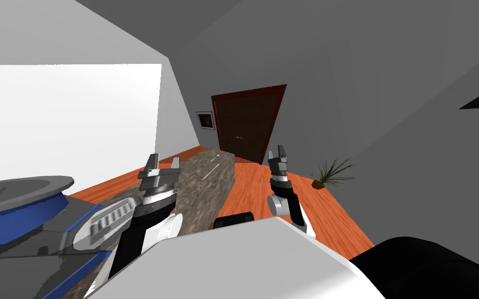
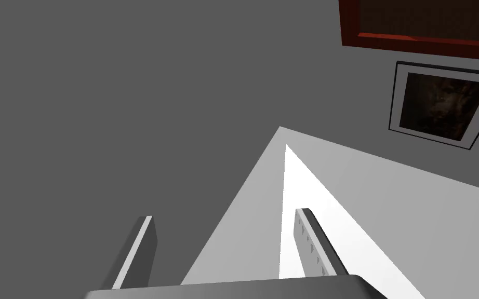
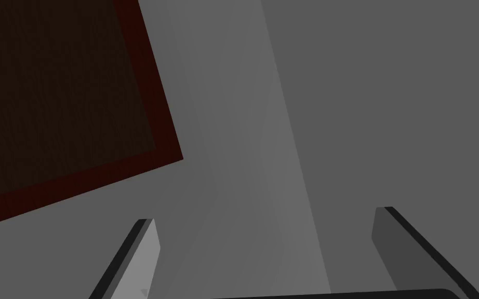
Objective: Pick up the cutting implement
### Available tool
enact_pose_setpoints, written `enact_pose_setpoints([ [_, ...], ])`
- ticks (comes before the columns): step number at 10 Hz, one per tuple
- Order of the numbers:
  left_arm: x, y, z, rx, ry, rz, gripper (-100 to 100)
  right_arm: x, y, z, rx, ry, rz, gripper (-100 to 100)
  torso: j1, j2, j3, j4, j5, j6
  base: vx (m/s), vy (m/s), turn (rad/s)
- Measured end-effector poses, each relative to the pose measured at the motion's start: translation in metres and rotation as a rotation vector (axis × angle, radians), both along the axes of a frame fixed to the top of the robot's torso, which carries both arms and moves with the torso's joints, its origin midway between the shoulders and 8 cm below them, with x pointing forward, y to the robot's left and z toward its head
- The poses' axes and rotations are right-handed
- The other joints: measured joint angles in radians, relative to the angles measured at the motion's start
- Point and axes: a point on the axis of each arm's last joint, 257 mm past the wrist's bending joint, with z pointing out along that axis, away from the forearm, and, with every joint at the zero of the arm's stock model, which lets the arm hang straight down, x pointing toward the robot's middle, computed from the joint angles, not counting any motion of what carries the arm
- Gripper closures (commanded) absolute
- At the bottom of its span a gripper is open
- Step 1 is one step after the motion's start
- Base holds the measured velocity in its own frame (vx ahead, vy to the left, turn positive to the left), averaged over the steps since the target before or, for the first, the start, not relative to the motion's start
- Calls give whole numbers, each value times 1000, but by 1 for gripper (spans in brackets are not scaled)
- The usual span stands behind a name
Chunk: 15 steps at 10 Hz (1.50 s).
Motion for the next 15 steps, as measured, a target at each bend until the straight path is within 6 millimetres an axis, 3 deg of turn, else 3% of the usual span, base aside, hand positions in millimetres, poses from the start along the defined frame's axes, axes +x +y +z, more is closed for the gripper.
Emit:
enact_pose_setpoints([
  [7,39,4,-28,34,139,-63,-100,0,0,0,0,0,0,0,1,0,0,0,0,0,-8,15,-63],
  [15,86,32,-61,-48,296,-72,-100,0,0,0,0,0,0,0,1,0,0,0,0,0,-9,15,-68],
])
